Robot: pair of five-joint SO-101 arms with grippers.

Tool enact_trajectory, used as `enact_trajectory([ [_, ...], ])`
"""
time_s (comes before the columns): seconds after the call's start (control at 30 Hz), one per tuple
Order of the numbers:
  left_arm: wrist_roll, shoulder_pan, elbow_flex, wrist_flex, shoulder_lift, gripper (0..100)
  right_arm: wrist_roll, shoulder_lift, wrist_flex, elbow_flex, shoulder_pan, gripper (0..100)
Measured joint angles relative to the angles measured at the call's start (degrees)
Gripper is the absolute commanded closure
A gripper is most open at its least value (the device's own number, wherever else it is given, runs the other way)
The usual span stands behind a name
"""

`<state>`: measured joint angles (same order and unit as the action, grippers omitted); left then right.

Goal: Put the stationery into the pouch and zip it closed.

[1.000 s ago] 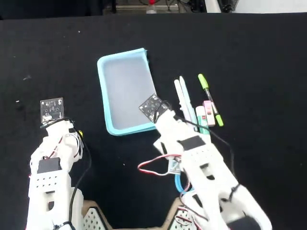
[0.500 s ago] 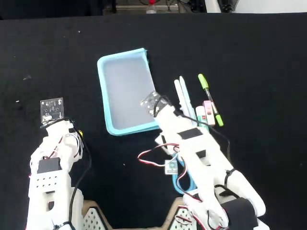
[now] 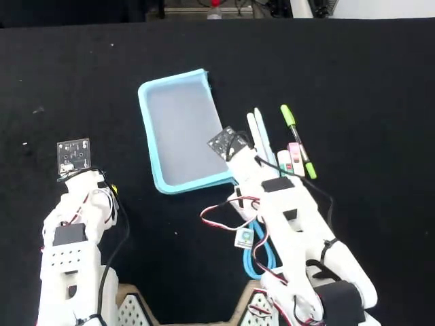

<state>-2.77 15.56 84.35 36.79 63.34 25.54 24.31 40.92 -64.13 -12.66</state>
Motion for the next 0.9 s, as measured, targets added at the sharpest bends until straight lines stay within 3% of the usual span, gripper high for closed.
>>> enact_trajectory([
  [0.33,0.0,0.0,0.0,0.0,0.0,86,0.0,-5.98,-3.87,2.11,0.0,84.5],
  [0.5,0.0,0.0,0.0,0.0,0.0,86,0.0,-13.54,-1.14,8.88,0.0,99.3],
  [0.57,0.0,0.0,0.0,0.0,0.0,86,0.0,-14.95,-0.79,10.55,0.62,98.8],
  [0.9,0.0,0.0,0.0,0.0,0.0,86,0.18,-4.66,6.77,11.16,0.97,98.8],
])
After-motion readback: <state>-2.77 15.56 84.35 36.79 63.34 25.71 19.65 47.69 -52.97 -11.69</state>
